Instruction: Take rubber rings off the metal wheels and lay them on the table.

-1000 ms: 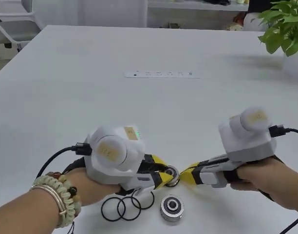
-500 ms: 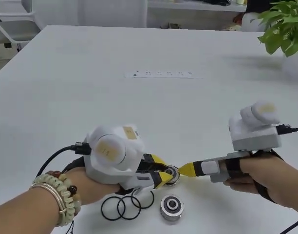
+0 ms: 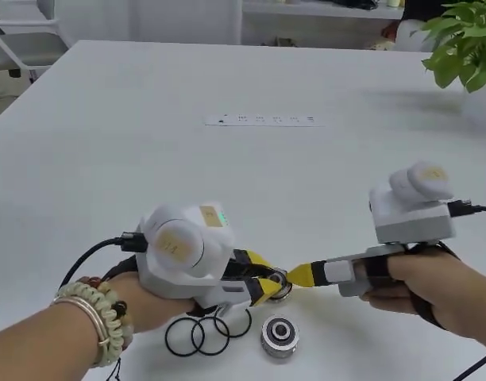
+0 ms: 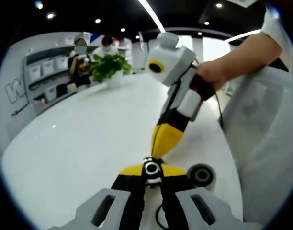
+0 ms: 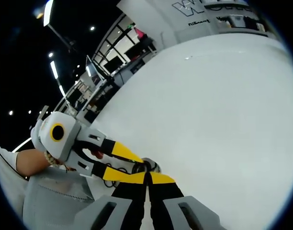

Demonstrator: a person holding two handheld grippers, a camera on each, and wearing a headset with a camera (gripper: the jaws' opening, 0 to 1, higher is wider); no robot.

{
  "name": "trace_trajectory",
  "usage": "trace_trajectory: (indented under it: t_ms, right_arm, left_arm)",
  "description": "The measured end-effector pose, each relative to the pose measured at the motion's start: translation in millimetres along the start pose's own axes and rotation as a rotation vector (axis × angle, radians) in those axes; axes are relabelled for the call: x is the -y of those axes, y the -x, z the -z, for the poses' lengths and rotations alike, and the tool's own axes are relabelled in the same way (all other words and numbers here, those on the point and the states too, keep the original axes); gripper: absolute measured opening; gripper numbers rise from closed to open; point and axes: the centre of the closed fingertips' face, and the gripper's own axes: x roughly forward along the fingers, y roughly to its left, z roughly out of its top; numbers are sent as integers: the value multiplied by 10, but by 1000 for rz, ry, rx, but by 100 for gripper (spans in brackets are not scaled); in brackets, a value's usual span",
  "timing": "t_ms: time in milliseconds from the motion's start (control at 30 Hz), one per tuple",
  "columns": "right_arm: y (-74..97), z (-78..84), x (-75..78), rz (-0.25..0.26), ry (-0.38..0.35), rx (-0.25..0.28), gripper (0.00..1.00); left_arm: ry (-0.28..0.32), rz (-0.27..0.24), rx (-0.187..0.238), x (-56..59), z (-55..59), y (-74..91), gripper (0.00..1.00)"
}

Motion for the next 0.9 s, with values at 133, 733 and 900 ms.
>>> trace_trajectory:
  t_ms: [133,733,900]
  right_arm:
    - [-1,-14,-8,-1,6,4,0]
    - [-7,-51,-28,-14,39,7,0]
    - [-6,-62,-32,-19,38,12,0]
  left_arm:
    - [0,-4,-1,-3,0,3,12]
    - [14,-2,12,-6,-3,2,12]
    - [16,1,16,-8,-2,2,13]
